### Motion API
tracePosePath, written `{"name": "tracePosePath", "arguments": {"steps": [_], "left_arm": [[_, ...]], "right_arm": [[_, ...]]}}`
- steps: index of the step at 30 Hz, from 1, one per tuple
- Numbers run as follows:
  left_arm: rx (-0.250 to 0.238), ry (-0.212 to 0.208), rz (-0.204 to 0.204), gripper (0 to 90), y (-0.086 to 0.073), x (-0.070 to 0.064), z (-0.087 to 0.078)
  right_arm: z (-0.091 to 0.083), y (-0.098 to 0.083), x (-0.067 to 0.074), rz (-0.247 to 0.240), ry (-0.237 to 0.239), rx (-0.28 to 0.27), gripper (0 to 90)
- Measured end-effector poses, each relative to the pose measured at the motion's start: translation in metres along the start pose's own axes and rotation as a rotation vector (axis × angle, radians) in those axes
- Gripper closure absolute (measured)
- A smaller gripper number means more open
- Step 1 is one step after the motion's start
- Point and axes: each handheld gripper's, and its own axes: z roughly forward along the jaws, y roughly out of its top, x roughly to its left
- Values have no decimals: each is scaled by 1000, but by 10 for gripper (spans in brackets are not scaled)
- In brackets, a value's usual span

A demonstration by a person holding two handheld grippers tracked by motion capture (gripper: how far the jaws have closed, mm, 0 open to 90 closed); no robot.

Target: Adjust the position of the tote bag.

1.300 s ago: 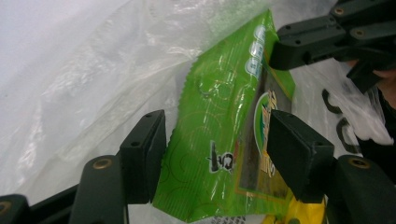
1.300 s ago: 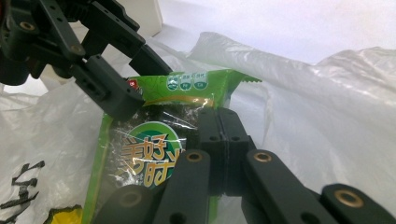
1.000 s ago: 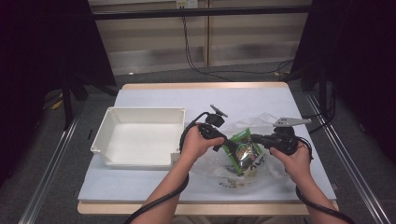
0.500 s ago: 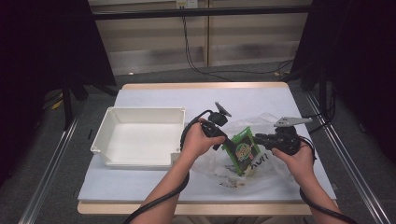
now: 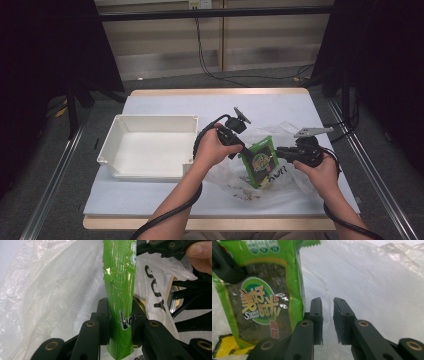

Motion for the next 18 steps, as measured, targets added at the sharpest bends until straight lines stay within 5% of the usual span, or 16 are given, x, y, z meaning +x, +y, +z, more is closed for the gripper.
{"name": "tracePosePath", "arguments": {"steps": [15,18], "left_arm": [[-5,52,61,748,11,-7,-18],[-21,58,46,748,12,-8,-19]], "right_arm": [[10,5,7,-16,-7,45,770],[10,9,8,-15,-7,44,766]]}}
